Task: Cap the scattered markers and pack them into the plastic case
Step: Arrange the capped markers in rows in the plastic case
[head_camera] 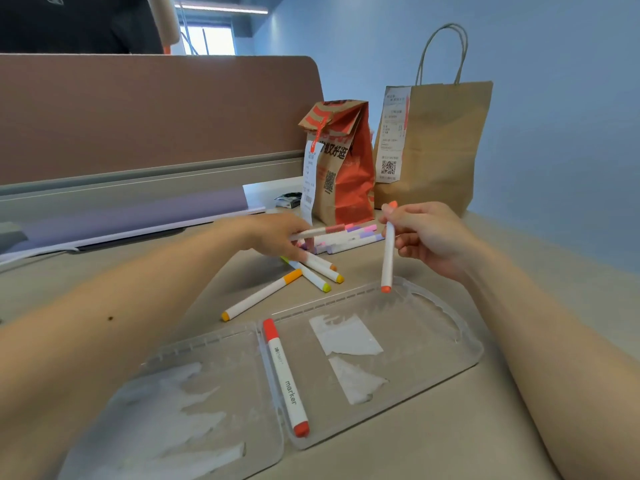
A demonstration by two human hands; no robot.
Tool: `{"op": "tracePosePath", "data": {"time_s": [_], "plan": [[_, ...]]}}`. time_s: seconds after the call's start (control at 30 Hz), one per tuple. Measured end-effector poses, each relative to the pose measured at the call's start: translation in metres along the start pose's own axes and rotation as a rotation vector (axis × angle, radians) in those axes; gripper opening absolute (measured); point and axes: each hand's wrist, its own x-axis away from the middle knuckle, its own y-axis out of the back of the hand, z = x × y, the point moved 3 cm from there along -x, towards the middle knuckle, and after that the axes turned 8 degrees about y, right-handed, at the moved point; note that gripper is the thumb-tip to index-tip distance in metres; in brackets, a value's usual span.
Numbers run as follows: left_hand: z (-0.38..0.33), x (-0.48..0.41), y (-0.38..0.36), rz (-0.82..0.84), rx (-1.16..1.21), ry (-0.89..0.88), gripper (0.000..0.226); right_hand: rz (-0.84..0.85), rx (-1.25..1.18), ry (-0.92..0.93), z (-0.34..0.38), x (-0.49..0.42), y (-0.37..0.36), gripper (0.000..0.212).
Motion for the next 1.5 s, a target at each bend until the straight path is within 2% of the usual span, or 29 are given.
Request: {"op": "tracePosePath", "data": {"time_s": [0.1, 0.33, 0.43, 0.53, 0.7, 0.9, 1.03, 1.23, 1.5], "plan": [[0.005, 0.005, -0.005, 0.003, -0.012, 0.002, 0.024, 0.042, 0.025, -0.013, -0.001, 0.002, -0.007, 0.026], [0.011, 0.015, -0.005, -0.021, -0.001, 0.028, 0.015, 0.158, 0.056, -0.058, -0.001, 0.007, -0.022, 0.025], [0.011, 0.031, 0.001, -0.158, 0.177, 0.054, 0.021, 0.222, 0.049, -0.049, 0.005, 0.013, -0.034, 0.015], [0.01, 0.053, 0.002, -0.258, 0.408, 0.083, 0.027, 0.305, 0.063, -0.07, 0.01, 0.022, -0.054, 0.022], [0.015, 0.086, -0.02, -0.259, 0.817, 0.14, 0.03, 0.495, 0.118, -0.151, 0.007, 0.043, -0.093, 0.025], [0.021, 0.12, -0.031, -0.206, 1.142, 0.151, 0.024, 0.535, 0.267, -0.197, 0.0, 0.06, -0.116, 0.039], [0.03, 0.133, -0.039, -0.201, 1.219, 0.14, 0.024, 0.633, 0.346, -0.186, 0.005, 0.067, -0.119, 0.048], [0.038, 0.136, -0.048, -0.218, 1.303, 0.139, 0.024, 0.695, 0.55, -0.122, 0.01, 0.065, -0.117, 0.037], [0.035, 0.137, -0.05, -0.22, 1.299, 0.128, 0.023, 0.695, 0.569, -0.117, 0.015, 0.07, -0.118, 0.03]]}}
